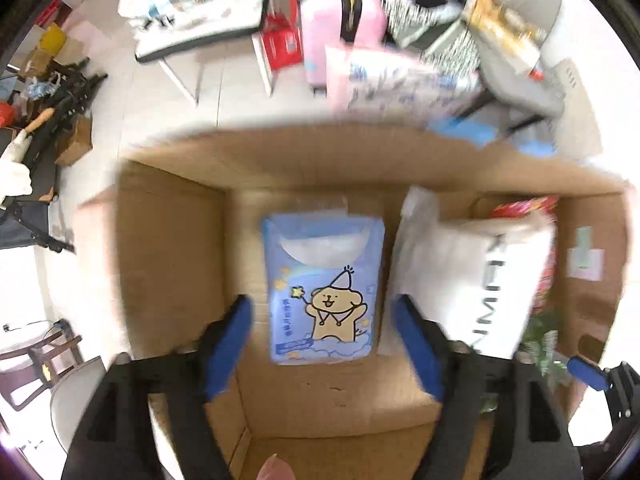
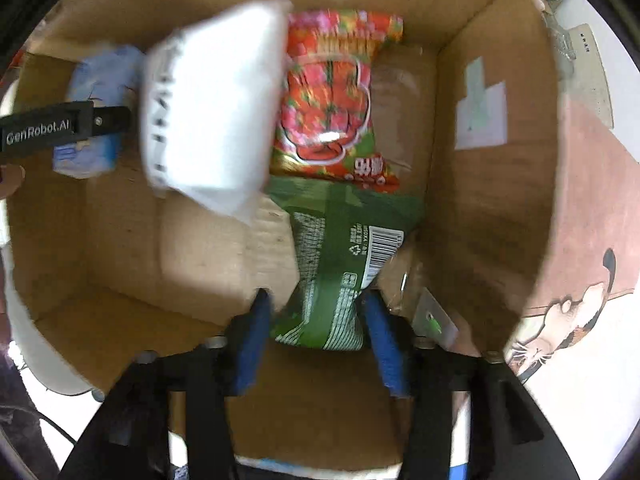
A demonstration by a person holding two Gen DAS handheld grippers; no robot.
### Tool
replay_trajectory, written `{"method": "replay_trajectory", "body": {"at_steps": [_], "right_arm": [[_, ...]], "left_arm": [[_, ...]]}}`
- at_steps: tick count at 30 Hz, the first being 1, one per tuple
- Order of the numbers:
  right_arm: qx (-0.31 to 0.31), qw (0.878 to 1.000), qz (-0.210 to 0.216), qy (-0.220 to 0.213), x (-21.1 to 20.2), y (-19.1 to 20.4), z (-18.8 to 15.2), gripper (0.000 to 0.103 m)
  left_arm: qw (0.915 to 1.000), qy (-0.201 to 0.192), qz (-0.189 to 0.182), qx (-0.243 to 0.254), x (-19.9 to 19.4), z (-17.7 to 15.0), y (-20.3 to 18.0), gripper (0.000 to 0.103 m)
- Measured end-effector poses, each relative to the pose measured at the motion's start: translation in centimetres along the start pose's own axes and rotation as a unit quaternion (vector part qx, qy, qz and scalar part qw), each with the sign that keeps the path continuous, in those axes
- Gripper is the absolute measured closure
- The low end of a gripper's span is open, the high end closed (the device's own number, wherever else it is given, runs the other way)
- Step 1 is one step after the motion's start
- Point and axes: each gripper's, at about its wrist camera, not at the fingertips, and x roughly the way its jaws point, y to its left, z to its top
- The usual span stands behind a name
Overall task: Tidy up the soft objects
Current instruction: 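Lower both held items into the box and open both tools, then grasp the orange panda snack bag with left tool while right tool grasps lavender plush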
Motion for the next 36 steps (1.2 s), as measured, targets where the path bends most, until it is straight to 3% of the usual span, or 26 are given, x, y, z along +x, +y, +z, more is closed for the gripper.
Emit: {"method": "replay_trajectory", "body": {"at_steps": [3, 8, 12, 17, 22, 28, 31, 36], "right_arm": [[0.006, 0.999, -0.005, -0.032, -2.2, -0.4, -0.6, 0.019], [0.024, 0.995, -0.013, -0.1, -5.8, 0.1, -2.7, 0.0], [0.035, 0.986, -0.012, -0.161, -7.7, 1.1, -5.6, 0.0], [0.03, 0.981, -0.012, -0.189, -8.7, 3.2, -8.8, 0.0], [0.049, 0.975, 0.04, -0.211, -10.2, 3.3, -12.2, 0.0], [0.119, 0.963, 0.097, -0.222, -9.2, -1.0, -17.1, 0.0], [0.185, 0.952, 0.1, -0.223, -7.2, -5.1, -20.4, 0.0], [0.237, 0.952, 0.09, -0.173, -2.2, -9.9, -22.6, 0.0]], "left_arm": [[0.9992, -0.04, -0.002, -0.001, -3.2, -1.8, 0.8, 0.002], [0.9957, -0.092, -0.006, 0.012, -7.4, -5.5, 1.2, 0.001], [0.9912, -0.13, 0.012, 0.019, -9.5, -8.1, 0.7, 0.001], [0.9882, -0.151, 0.023, 0.002, -11.5, -11.0, 1.3, 0.001], [0.9876, -0.152, 0.025, -0.029, -12.3, -14.1, 2.1, 0.001], [0.9865, -0.125, 0.086, -0.062, -9.9, -20.2, 2.9, 0.001], [0.9896, -0.093, 0.073, -0.083, -7.1, -22.7, 3.2, 0.001], [0.9931, -0.039, 0.053, -0.097, -1.7, -24.4, 3.1, 0.001]]}}
